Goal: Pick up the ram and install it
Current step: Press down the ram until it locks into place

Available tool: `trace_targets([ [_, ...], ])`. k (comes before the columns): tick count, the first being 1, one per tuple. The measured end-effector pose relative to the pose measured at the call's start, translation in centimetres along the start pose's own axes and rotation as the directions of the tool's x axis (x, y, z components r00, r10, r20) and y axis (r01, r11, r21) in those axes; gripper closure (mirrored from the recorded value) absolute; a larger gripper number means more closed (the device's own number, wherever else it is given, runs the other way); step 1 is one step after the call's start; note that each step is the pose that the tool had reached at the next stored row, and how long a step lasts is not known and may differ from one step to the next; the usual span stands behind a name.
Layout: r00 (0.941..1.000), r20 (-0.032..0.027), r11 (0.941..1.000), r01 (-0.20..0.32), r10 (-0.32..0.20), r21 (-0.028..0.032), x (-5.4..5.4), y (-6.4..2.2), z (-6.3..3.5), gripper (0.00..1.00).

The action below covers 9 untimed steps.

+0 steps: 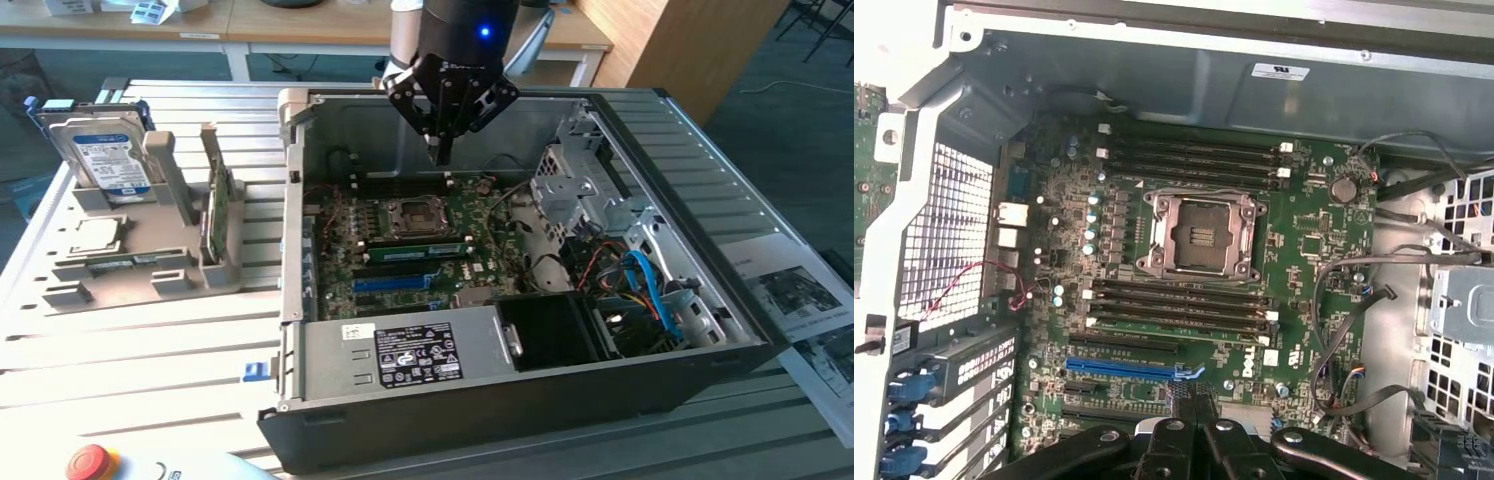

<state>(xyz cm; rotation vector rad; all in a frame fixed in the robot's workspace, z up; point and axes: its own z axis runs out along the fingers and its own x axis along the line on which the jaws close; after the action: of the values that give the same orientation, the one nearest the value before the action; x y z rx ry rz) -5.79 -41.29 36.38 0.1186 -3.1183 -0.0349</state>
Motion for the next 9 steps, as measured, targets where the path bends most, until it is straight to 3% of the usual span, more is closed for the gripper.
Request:
trace_targets([
  [9, 0.9989, 0.0011, 0.9989, -0.047, 0.047, -0.0009, 0.00, 0.00, 0.00, 0.89],
])
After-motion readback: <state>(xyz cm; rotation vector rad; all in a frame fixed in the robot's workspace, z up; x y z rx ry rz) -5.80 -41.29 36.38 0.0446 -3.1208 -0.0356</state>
